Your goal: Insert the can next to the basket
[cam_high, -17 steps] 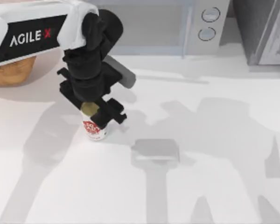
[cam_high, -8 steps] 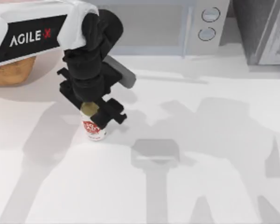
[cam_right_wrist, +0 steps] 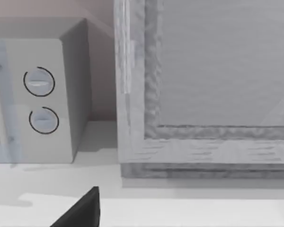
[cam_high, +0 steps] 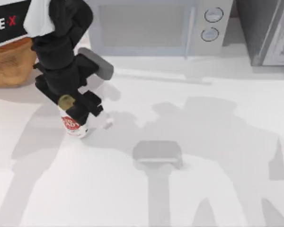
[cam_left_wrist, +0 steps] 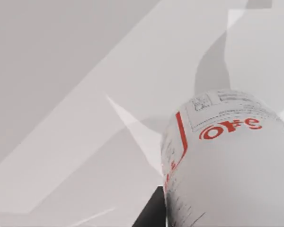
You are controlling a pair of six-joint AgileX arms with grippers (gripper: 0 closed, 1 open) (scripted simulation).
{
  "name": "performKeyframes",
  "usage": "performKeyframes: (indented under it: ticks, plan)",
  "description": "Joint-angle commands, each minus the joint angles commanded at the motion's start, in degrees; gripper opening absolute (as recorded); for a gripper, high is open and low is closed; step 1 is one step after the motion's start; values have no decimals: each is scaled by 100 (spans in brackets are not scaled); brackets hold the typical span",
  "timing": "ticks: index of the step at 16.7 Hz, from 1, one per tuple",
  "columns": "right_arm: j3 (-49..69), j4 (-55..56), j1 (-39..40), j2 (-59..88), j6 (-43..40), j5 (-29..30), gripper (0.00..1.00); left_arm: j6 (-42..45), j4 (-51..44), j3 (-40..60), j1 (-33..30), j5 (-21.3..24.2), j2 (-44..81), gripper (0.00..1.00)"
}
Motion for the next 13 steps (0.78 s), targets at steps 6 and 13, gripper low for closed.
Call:
performKeyframes:
  ticks: [6,13]
  plan:
    - [0,0,0,0,0,0,100,513,-344,-133,2492,155,-793,0]
    - [0,0,0,0,0,0,100,-358,336,-484,4024,-245,-273,0]
